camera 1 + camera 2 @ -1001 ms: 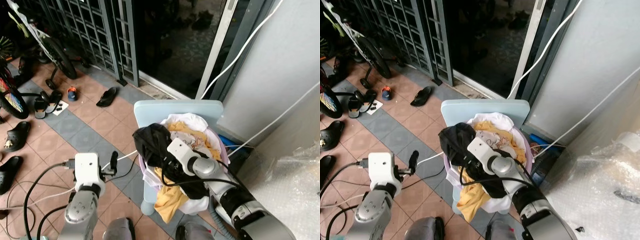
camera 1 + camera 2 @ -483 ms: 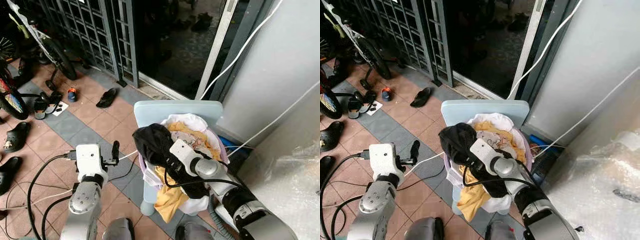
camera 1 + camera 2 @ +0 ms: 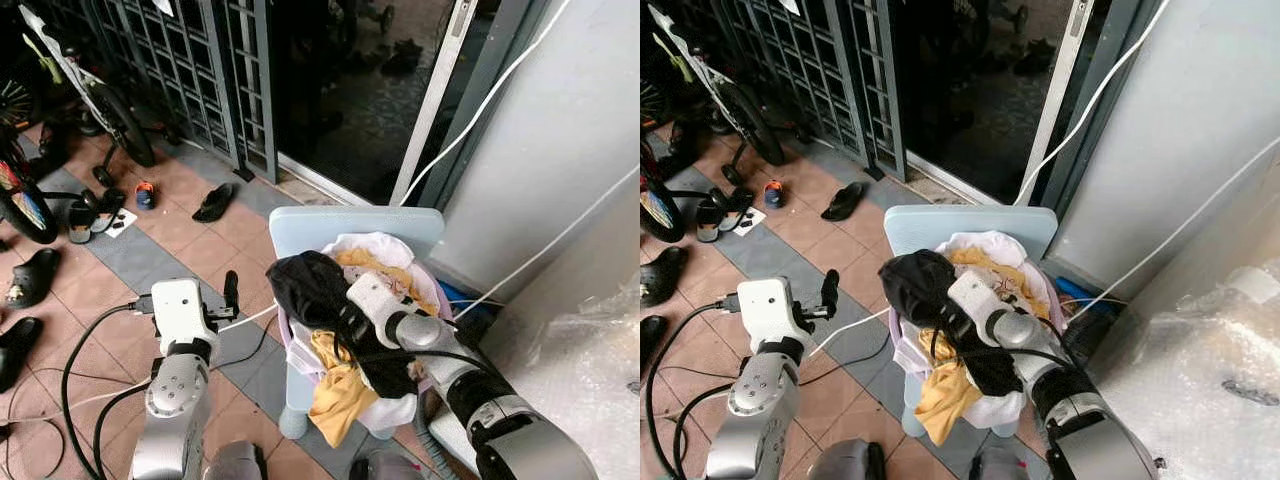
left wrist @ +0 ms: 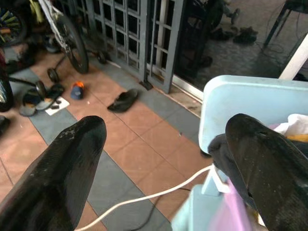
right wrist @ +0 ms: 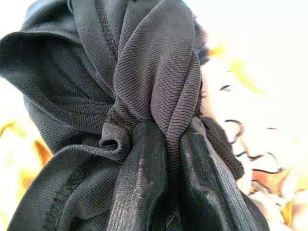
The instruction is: Clothes washing
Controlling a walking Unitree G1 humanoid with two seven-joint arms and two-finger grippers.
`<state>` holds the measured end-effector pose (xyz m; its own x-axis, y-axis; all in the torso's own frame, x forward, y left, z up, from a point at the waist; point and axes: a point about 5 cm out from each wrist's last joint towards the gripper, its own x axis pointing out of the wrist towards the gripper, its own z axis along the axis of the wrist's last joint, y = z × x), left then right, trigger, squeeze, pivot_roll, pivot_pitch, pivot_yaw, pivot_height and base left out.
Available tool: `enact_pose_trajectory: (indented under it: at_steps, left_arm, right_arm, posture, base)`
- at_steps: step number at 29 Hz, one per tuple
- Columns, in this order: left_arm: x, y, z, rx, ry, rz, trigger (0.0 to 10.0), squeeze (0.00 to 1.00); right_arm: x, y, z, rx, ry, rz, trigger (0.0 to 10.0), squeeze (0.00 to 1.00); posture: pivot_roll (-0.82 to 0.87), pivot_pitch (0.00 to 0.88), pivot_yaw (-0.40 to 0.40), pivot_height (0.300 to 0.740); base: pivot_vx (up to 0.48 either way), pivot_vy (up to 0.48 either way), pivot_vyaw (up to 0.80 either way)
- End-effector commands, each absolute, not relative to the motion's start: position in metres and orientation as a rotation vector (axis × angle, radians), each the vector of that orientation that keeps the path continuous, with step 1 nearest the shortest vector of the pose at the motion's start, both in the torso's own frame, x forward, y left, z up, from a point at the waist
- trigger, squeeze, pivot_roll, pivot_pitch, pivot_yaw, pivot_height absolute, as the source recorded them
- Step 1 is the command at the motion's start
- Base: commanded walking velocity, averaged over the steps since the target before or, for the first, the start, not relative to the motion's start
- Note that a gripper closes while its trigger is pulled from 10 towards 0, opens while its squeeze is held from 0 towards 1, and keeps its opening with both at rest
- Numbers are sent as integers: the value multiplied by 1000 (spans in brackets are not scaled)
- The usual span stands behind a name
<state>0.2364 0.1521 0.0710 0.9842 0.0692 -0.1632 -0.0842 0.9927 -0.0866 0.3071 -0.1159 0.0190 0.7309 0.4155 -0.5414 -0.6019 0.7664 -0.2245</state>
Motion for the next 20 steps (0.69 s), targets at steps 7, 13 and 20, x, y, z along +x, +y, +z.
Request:
enact_pose_trajectory:
  at_steps: [7,13,20]
  left_arm:
    - [239,161,81,-101,156,90,10000,0]
    - [244,157,89,-58,132,98,10000,0]
    - [259,163,85,-3,114,123,10000,0]
  right_arm:
    - [318,-147,70,-222,190,318,0,0]
    - [296,-170,84,-189,54,188,0,0]
    - [266,-170,109,-201,-69,115,0,0]
  posture:
    - [-24,20,47,740]
    - [-23,0,87,740]
    - [-54,0,106,740]
  base:
    - [0,0,0]
    - [0,0,0]
    - [0,0,0]
